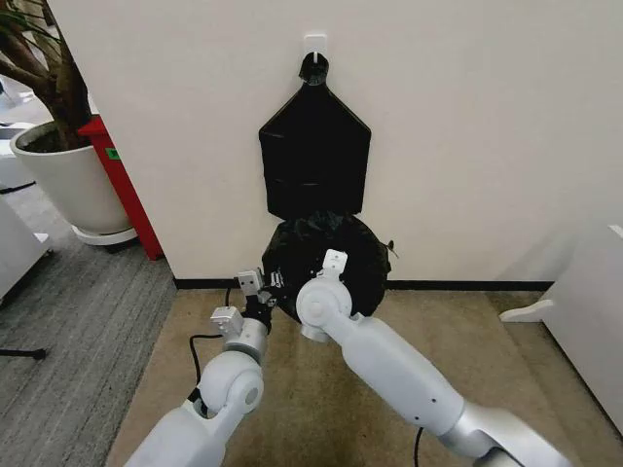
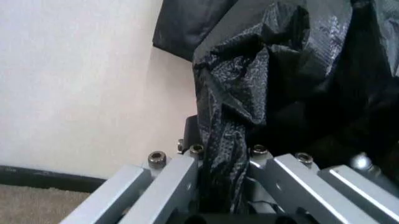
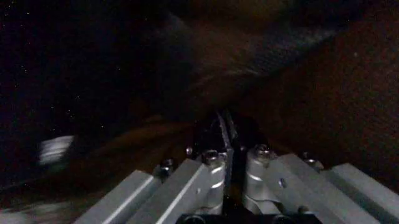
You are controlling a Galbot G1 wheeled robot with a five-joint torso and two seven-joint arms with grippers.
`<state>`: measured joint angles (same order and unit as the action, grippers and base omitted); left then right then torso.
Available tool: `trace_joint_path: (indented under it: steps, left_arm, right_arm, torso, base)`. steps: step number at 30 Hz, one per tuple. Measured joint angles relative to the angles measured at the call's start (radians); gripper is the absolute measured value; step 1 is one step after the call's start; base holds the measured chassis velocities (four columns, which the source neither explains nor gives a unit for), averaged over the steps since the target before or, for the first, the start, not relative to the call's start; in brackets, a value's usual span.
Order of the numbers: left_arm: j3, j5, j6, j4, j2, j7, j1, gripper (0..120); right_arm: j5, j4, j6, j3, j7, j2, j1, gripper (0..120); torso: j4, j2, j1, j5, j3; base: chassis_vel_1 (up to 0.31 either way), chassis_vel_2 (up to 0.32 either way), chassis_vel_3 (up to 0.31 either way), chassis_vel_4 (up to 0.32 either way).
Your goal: Place the garbage bag over the trash bin.
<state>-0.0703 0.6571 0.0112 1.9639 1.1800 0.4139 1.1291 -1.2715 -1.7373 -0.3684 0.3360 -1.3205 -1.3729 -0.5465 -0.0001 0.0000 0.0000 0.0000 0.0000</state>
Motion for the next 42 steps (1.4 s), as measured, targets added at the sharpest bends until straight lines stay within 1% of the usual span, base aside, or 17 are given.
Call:
trace_joint_path:
  steps: [6,11,18,21,24,26,29,31,33,37,42]
  left_arm:
    - [0.005,-0.012,-0.002,0.002,-0.001,-0.010,0.011,3]
    - [0.006,-0.023,-0.007,0.023,-0.009,-0.019,0.024,3]
    - [0.005,-0.024,-0.007,0.041,-0.008,-0.019,0.031,3]
    - [0.006,-0.024,-0.007,0.041,-0.004,-0.019,0.032,3]
    - [0.007,-0.025,-0.008,0.033,0.003,-0.015,0.029,3]
    - [0.007,-0.025,-0.008,0.031,0.004,-0.013,0.027,3]
    - [0.006,-0.019,-0.008,0.024,0.006,0.000,0.024,3]
    - [0.005,-0.018,-0.008,0.024,0.006,0.001,0.024,3]
    - [0.000,-0.015,-0.008,0.024,0.004,0.005,0.025,3]
    - [-0.004,-0.014,-0.007,0.030,0.002,0.006,0.030,3]
    - [-0.005,-0.012,-0.004,0.045,0.001,0.009,0.035,3]
  right_arm:
    - [0.027,0.076,0.001,-0.031,0.026,-0.046,0.033,0]
    - [0.062,0.215,-0.003,-0.082,0.075,-0.110,0.047,0]
    - [0.102,0.303,-0.007,-0.121,0.147,-0.116,0.045,0]
    - [0.101,0.296,-0.006,-0.123,0.148,-0.111,0.043,0]
    - [0.074,0.221,0.000,-0.100,0.114,-0.096,0.035,0]
    - [0.066,0.204,0.001,-0.093,0.105,-0.093,0.033,0]
    - [0.029,0.128,0.006,-0.060,0.059,-0.081,0.024,0]
    - [0.023,0.119,0.006,-0.057,0.053,-0.077,0.021,0]
    - [0.016,0.101,0.006,-0.052,0.047,-0.058,0.009,0]
    - [0.032,0.101,0.001,-0.053,0.059,-0.028,-0.007,0]
    - [0.073,0.165,-0.025,-0.081,0.098,-0.005,-0.016,0]
  torso:
    - [0.0001,0.000,0.000,-0.0001,0.000]
    - [0.0003,0.000,0.000,0.0000,0.000]
    - [0.0000,0.000,0.000,0.0001,0.000]
    - [0.0001,0.000,0.000,0.0001,0.000]
    - [0.0000,0.000,0.000,0.0000,0.000]
    - [0.0000,0.000,0.000,0.0001,0.000]
    - [0.0003,0.000,0.000,0.0001,0.000]
    - [0.0004,0.000,0.000,0.0001,0.000]
    - [0.0003,0.000,0.000,0.0001,0.000]
    - [0.0000,0.000,0.000,0.0001,0.000]
    - [0.0000,0.000,0.000,0.0001,0.000]
  base:
    - [0.000,0.000,0.000,0.000]
    - [0.000,0.000,0.000,0.000]
    - [0.000,0.000,0.000,0.000]
    - [0.000,0.000,0.000,0.000]
    - [0.000,0.000,0.000,0.000]
    - [0.000,0.000,0.000,0.000]
    - [0.000,0.000,0.000,0.000]
    - [0.000,0.000,0.000,0.000]
    - [0.000,0.000,0.000,0.000]
    - [0.000,0.000,0.000,0.000]
    - [0.000,0.000,0.000,0.000]
